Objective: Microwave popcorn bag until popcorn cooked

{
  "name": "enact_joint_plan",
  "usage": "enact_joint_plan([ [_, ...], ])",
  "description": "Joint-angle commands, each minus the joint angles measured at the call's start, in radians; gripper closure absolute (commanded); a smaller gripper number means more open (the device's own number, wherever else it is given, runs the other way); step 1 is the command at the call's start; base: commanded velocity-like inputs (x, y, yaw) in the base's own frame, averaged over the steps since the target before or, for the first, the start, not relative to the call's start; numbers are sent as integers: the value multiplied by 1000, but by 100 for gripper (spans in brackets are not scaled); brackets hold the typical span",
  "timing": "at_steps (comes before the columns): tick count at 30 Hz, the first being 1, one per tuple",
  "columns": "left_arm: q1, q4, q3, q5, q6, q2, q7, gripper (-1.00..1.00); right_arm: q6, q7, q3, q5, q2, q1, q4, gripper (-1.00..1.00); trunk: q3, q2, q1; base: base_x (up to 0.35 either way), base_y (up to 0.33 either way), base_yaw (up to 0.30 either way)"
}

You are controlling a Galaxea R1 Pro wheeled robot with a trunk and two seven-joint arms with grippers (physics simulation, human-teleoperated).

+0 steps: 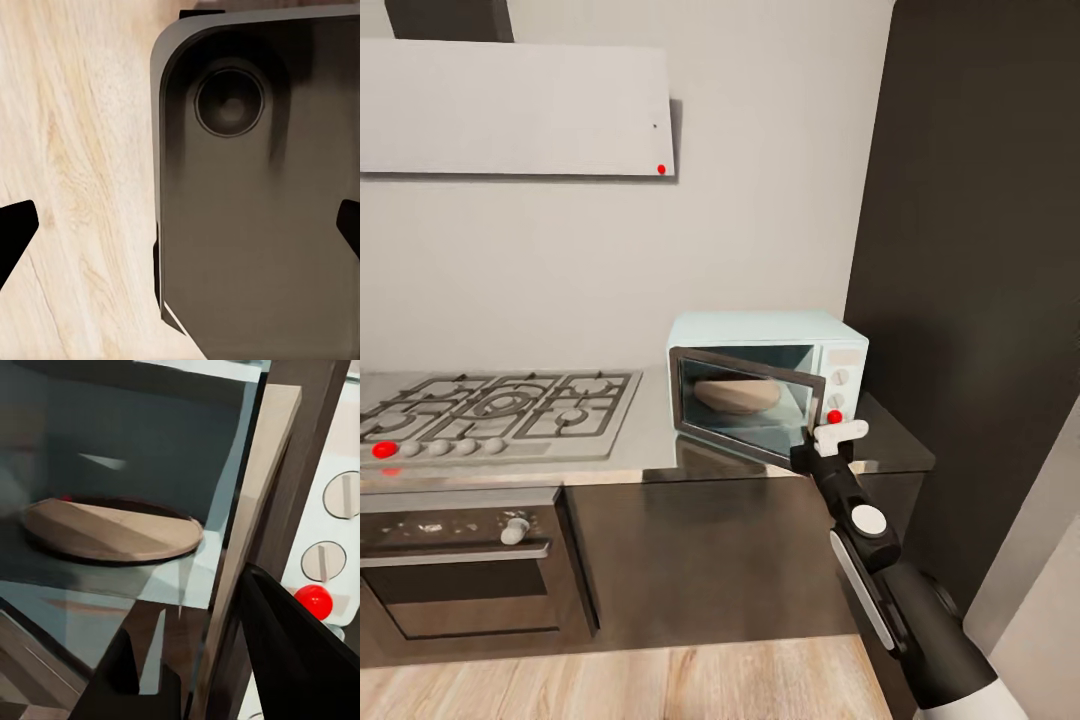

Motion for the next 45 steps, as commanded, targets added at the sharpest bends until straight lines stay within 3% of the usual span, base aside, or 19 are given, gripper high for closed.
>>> enact_joint_plan([
  [1,1,-2,1,0,-1,0,1,-100,7,-4,-59,-3,-1,-1,3,100,-1,0,0,0,0,0],
  [18,1,-2,1,0,-1,0,1,-100,6,-4,-59,-3,-2,-1,3,100,-1,0,0,0,0,0],
  [19,1,-2,1,0,-1,0,1,-100,2,-4,-59,-3,-2,-1,3,-100,-1,0,0,0,0,0],
  [24,1,-2,1,0,-1,0,1,-100,-37,-3,-59,-3,-2,-1,3,-100,-1,0,0,-1,0,0],
  [34,1,-2,1,0,-1,-1,1,-100,-39,-2,-59,-3,-2,-1,3,-100,-1,0,0,-147,-16,0],
  [45,1,-2,1,0,-1,-2,1,-100,-39,-2,-59,-3,-2,-1,3,-100,-1,0,0,92,-286,0],
])
